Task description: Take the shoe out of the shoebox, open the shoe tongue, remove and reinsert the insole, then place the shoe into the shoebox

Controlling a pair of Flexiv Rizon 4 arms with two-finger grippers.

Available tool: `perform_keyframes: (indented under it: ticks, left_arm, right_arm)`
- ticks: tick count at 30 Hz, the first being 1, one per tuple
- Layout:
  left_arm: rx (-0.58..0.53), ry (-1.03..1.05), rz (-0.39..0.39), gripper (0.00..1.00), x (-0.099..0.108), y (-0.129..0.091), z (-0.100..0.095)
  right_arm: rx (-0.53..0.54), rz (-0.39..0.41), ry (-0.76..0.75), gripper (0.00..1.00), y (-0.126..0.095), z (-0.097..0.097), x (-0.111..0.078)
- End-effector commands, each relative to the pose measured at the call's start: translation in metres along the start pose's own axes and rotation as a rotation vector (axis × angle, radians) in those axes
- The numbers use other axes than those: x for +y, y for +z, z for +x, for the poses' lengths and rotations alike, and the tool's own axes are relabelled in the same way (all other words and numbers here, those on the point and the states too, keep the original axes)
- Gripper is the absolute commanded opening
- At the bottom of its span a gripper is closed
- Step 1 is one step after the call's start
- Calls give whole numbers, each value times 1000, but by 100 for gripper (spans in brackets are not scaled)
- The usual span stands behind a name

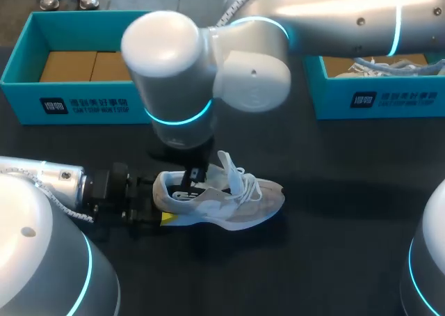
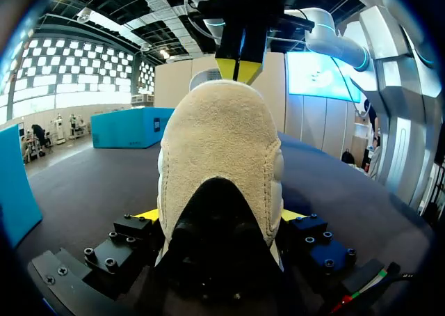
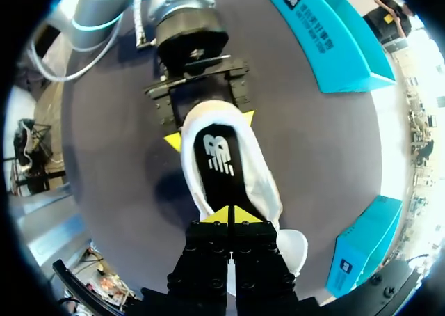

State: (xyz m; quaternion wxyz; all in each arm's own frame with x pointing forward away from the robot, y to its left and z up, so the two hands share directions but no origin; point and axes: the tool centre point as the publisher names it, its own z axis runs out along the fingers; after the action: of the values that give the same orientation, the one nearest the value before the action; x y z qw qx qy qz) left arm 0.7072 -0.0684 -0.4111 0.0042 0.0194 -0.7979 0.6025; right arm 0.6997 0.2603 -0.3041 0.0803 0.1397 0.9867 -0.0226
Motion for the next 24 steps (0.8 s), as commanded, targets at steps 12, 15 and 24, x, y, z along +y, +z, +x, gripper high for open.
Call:
perform_keyframes:
  ticks: [12, 15, 24]
  left_arm:
    - [-3, 1, 0, 0, 0, 0, 1]
    - [-3, 1, 0, 0, 0, 0, 1]
    - [-3, 1, 0, 0, 0, 0, 1]
  right_arm:
    - [116, -21, -98, 0, 47, -10, 6]
    - [148, -7, -90, 0, 54, -1, -1]
    - [168, -2, -55, 0, 64, 2, -12]
